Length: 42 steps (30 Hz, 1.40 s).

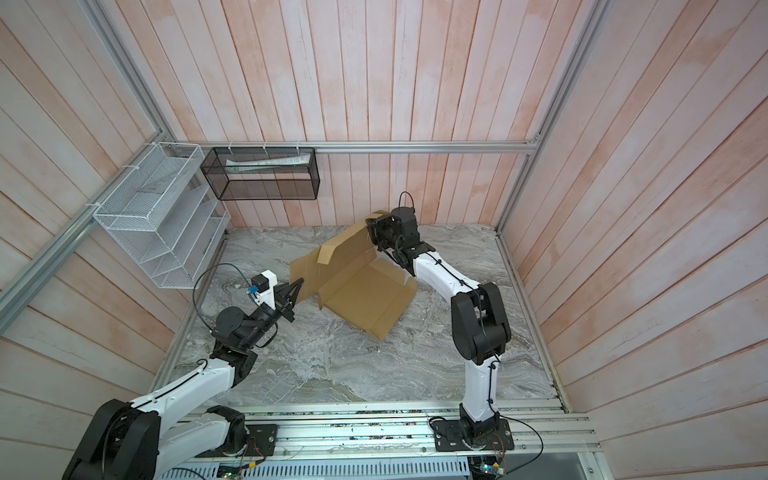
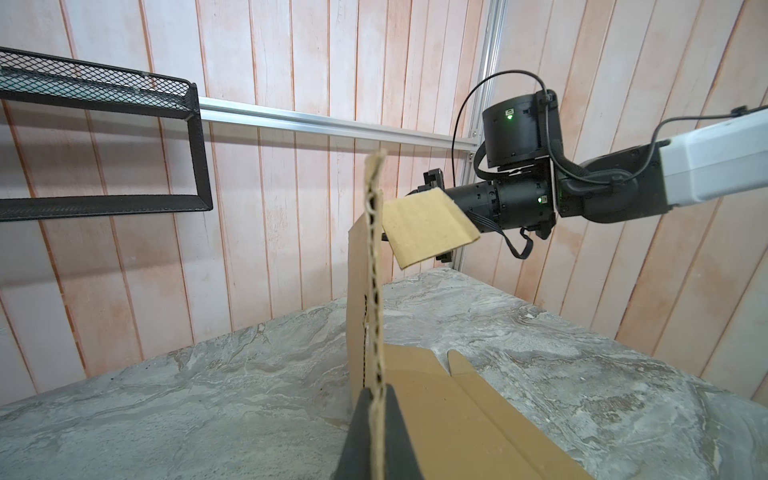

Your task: Fold the paper box

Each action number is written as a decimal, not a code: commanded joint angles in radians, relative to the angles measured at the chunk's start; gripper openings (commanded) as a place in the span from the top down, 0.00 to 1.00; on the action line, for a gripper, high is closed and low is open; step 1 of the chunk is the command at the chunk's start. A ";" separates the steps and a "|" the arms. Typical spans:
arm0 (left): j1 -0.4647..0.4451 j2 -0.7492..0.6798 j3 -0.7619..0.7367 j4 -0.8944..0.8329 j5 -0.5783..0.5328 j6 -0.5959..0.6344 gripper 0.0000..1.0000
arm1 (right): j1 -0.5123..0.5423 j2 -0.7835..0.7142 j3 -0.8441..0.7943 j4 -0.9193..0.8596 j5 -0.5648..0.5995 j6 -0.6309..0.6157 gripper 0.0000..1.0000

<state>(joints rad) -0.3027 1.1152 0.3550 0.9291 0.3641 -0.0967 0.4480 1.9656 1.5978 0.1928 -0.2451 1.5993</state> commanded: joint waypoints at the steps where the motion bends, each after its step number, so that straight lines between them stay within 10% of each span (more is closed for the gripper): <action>1: -0.006 -0.009 -0.004 0.037 0.028 0.008 1.00 | -0.004 0.027 0.057 -0.014 -0.028 -0.042 0.74; 42: -0.006 -0.036 -0.009 0.013 -0.034 0.014 1.00 | 0.026 0.160 0.234 -0.075 -0.103 -0.123 0.90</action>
<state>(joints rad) -0.3035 1.1011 0.3481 0.9134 0.3557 -0.0967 0.4652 2.1139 1.8008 0.1043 -0.3374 1.4956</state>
